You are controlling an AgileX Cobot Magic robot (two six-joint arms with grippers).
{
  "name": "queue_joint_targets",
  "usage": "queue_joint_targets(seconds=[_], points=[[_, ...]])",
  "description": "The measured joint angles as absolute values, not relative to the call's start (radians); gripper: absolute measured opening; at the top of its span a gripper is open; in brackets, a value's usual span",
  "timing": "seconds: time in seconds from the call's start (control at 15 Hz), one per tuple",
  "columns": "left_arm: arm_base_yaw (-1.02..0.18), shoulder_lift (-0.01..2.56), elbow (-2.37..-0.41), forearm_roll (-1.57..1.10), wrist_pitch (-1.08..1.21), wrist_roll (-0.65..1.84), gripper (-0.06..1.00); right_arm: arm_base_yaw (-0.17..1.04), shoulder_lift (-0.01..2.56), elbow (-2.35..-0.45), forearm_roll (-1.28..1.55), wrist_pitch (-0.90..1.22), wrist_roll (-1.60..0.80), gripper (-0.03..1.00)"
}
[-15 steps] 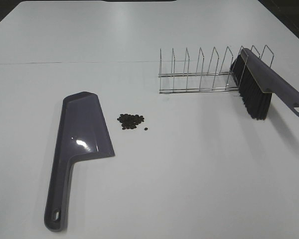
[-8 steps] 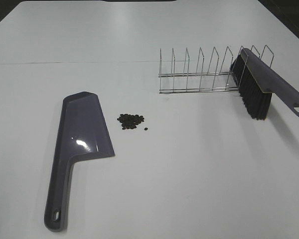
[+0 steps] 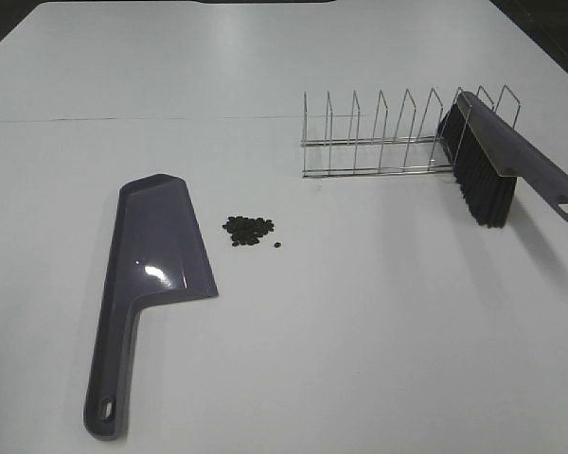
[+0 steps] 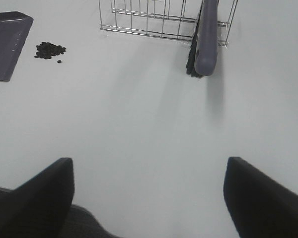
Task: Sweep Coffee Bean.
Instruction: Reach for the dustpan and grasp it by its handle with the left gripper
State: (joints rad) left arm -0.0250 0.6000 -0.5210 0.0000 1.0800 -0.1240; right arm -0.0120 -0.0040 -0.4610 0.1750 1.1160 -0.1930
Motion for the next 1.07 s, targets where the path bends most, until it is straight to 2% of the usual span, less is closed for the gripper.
queue_joint_targets(seconds=[0.6,1.07], points=[[-0.025,0.904,-0.552,-0.011,1.001,-0.202,0.79,-0.012,-0.004,-0.461,0.175,1.116,-0.193,0.73],[-0.025,1.269,-0.685,-0.071,0.863,-0.203,0.79,-0.012,-0.004,-0.461,0.175,1.116,-0.193,0.73]])
